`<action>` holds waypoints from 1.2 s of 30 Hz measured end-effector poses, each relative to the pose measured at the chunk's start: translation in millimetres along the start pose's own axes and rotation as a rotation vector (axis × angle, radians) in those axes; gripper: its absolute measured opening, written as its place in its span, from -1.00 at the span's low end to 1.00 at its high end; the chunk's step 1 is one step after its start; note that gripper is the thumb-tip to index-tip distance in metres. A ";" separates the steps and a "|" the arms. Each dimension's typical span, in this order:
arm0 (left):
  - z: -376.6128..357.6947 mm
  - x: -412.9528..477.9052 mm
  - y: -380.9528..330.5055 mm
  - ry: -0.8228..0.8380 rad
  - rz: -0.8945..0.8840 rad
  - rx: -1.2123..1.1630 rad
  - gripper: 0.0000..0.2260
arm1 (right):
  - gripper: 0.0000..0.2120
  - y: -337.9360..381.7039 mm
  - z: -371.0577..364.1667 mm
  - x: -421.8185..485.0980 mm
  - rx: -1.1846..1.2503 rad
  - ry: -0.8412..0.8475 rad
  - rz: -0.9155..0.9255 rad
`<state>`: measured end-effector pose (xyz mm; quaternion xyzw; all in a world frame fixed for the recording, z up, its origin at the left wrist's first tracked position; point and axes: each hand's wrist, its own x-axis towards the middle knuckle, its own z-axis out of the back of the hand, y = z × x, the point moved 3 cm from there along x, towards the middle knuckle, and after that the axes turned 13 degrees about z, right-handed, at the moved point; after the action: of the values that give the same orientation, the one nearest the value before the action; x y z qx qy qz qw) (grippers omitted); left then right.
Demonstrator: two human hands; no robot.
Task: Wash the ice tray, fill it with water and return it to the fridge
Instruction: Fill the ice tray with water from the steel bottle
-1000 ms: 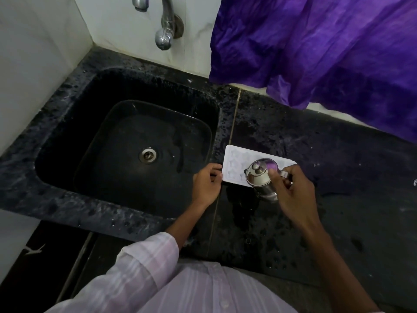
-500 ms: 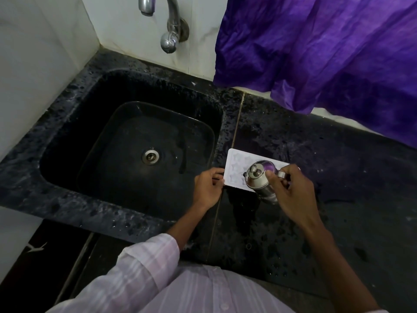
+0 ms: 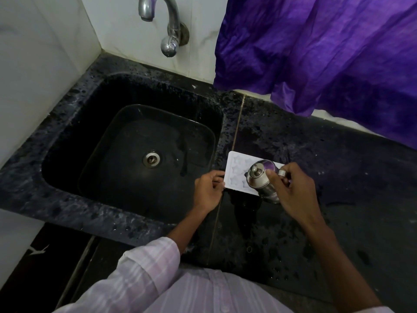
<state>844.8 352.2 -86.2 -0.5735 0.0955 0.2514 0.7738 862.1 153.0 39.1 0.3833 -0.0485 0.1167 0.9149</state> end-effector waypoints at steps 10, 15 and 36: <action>0.1 0.4 -0.4 -0.005 -0.006 0.008 -0.75 | -0.72 -0.3 1.7 15.6 -0.019 -0.012 0.033; 0.3 1.0 0.4 0.003 -0.004 0.016 -0.75 | -0.72 -1.9 0.1 24.9 -0.042 -0.010 0.035; -1.1 2.0 1.9 -0.005 0.010 -0.003 -0.75 | -0.71 -9.0 5.9 42.2 -0.042 -0.037 0.001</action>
<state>845.7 352.1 -89.0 -0.5737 0.0959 0.2570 0.7718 905.3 150.2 44.6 0.3659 -0.0681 0.1089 0.9217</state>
